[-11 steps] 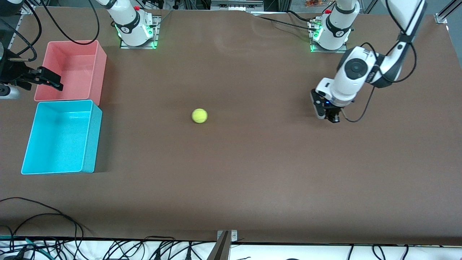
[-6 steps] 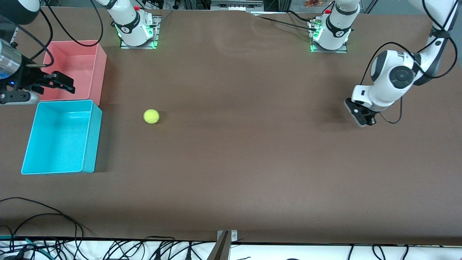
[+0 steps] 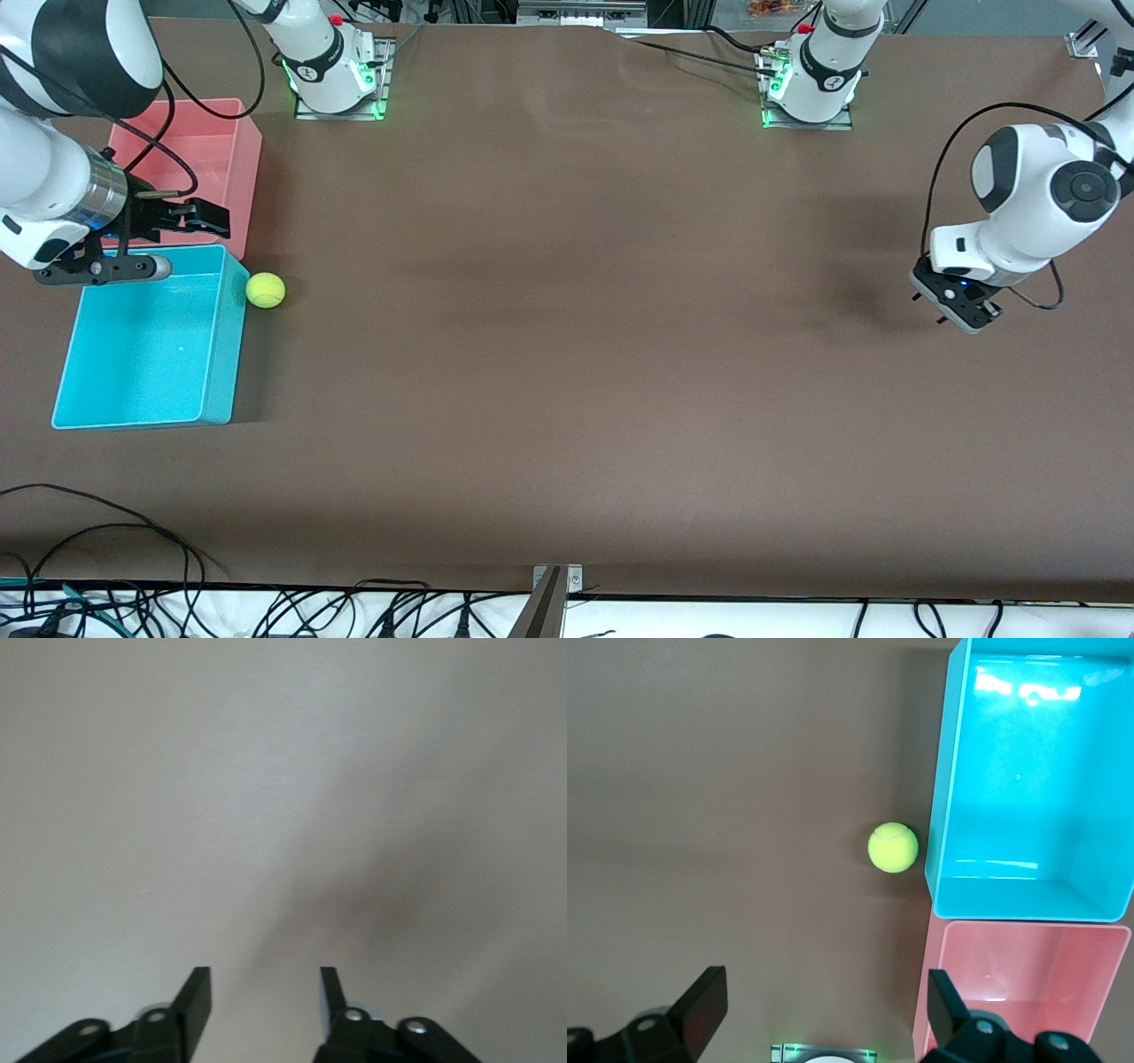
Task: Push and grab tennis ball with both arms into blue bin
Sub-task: 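Lower the right gripper to the ball while the left gripper withdraws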
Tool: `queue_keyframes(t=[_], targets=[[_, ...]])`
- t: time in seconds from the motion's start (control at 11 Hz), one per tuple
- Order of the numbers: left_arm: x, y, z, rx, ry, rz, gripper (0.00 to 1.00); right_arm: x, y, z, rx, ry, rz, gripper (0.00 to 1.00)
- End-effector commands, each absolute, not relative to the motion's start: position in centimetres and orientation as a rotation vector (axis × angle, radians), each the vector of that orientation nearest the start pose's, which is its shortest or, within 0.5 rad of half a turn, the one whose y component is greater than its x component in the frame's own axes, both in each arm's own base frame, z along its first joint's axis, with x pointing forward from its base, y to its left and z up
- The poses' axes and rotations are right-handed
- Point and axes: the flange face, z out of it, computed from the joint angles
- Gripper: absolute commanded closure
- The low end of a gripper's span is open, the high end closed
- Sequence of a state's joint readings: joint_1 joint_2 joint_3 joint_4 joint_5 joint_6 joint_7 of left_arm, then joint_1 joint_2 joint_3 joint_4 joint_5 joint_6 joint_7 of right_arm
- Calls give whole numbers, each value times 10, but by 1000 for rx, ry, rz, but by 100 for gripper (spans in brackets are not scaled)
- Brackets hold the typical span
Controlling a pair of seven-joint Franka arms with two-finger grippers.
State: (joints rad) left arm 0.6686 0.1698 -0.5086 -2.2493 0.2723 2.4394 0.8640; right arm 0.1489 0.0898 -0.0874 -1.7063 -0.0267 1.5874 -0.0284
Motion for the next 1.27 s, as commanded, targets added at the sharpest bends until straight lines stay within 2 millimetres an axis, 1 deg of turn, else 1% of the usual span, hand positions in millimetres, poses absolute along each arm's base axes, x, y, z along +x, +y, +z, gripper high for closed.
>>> queue_keyframes(t=[0.0, 0.18, 0.27, 0.45, 0.63, 0.72, 0.81, 0.91, 1.0, 1.09, 1.18], targets=[[560, 111, 336, -2778, 1234, 0, 0, 555, 33, 495, -3162, -79, 384, 0], [572, 127, 358, -2865, 1141, -39, 0, 551, 32, 475, -3160, -71, 414, 0], [576, 130, 368, -2880, 1116, -59, 0, 545, 31, 456, -3158, -66, 419, 0], [584, 126, 384, -2963, 1005, -111, 0, 534, 30, 417, -3161, -72, 327, 0], [591, 121, 401, -3016, 914, -168, 0, 528, 29, 377, -3164, -71, 249, 0], [593, 116, 409, -3105, 824, -198, 0, 527, 30, 354, -3163, -73, 188, 0], [592, 102, 413, -3226, 640, -178, 0, 523, 29, 330, -3162, -63, 135, 0], [594, 92, 422, -3258, 521, -156, 0, 517, 29, 311, -3162, -67, 108, 0], [598, 79, 433, -3271, 470, -135, 0, 515, 29, 290, -3165, -71, 100, 0], [599, 62, 436, -3287, 400, -95, 0, 518, 29, 273, -3168, -73, 85, 0], [600, 50, 447, -3296, 294, -47, 0, 519, 30, 258, -3170, -76, 82, 0]])
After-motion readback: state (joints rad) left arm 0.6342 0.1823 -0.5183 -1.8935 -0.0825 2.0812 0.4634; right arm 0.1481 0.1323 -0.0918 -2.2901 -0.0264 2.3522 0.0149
